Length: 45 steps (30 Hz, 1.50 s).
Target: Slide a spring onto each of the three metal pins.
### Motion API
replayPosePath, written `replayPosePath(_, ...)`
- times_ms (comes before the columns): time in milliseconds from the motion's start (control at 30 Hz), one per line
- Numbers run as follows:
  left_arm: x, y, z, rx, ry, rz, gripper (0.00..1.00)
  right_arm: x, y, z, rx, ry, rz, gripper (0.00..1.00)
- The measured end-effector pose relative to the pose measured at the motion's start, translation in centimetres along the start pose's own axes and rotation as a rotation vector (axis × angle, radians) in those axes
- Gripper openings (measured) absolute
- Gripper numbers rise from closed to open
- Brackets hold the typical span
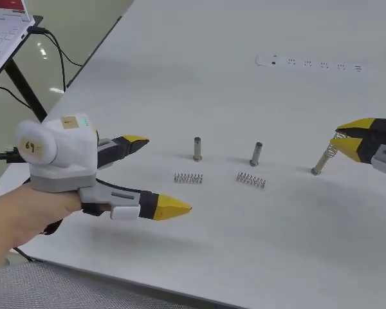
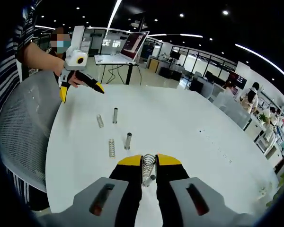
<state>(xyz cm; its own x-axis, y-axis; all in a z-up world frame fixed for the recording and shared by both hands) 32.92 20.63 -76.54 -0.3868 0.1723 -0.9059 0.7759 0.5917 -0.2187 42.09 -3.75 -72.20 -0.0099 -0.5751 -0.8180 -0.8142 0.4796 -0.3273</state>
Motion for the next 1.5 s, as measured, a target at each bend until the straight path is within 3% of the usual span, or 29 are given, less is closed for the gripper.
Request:
replayPosePath(167,-0.1,0.0,-0.1,-0.003,-0.004,-0.002,0.98,0.1,-1.1,0.2,0.030,-0.008,0.053,0.07)
replayPosePath(500,-0.2,0.0,-0.3,-0.010,-0.004,-0.005,0.98,1.0,-1.6,1.2,0.039,0.013,0.105,0.07)
replayPosePath(1200,-0.1,0.2,-0.3,-0.013,0.006,-0.016,0.98,2.8,-1.0,2.4,0.025,0.052,0.120,0.07)
replayPosePath(1500,0.0,0.2,-0.4,-0.013,0.010,-0.017,0.98,4.6,-0.2,3.7,0.010,0.096,0.148,0.07)
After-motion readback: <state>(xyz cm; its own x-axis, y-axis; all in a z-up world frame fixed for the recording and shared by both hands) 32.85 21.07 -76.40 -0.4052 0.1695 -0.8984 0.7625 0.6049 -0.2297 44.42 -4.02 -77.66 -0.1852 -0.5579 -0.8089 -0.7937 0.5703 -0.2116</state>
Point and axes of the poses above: the centre of the closed fingertips' face, and the gripper's own axes: z roughly forward along the fingers, y roughly to its left, x roughly out of its underside, the point moved 2 cm from there along -z, roughly backward along the fingers, and after that the axes turned 7 degrees about x, right-handed, at the moved point
